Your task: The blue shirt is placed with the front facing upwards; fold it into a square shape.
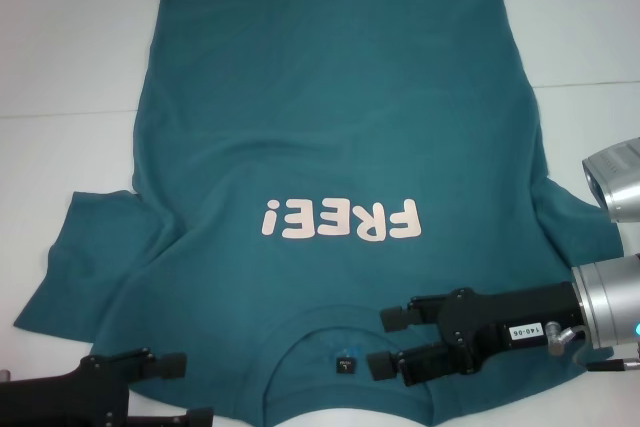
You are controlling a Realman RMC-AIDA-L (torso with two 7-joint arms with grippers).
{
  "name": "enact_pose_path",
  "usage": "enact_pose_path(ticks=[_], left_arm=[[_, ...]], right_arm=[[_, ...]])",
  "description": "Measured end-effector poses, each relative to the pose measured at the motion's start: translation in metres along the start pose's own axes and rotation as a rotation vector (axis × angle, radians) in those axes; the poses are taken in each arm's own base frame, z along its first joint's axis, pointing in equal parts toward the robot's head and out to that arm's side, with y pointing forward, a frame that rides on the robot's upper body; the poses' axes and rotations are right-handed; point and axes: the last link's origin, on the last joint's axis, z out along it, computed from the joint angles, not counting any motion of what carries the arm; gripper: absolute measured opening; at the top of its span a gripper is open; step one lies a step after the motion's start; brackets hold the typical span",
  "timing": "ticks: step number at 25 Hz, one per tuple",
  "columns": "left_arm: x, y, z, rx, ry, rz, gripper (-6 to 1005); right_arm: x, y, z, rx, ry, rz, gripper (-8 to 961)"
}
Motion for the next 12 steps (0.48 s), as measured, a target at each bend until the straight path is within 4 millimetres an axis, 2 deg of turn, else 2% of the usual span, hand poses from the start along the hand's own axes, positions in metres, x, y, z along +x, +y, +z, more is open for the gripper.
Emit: enact_pose_path(ticks=[12], left_arm=[[0.0003, -0.0001, 0.0, 0.001, 0.002, 0.001, 949]], right_arm=[[-0.0001, -0.0003, -0.0007, 0.002, 0.0, -0.001, 941]])
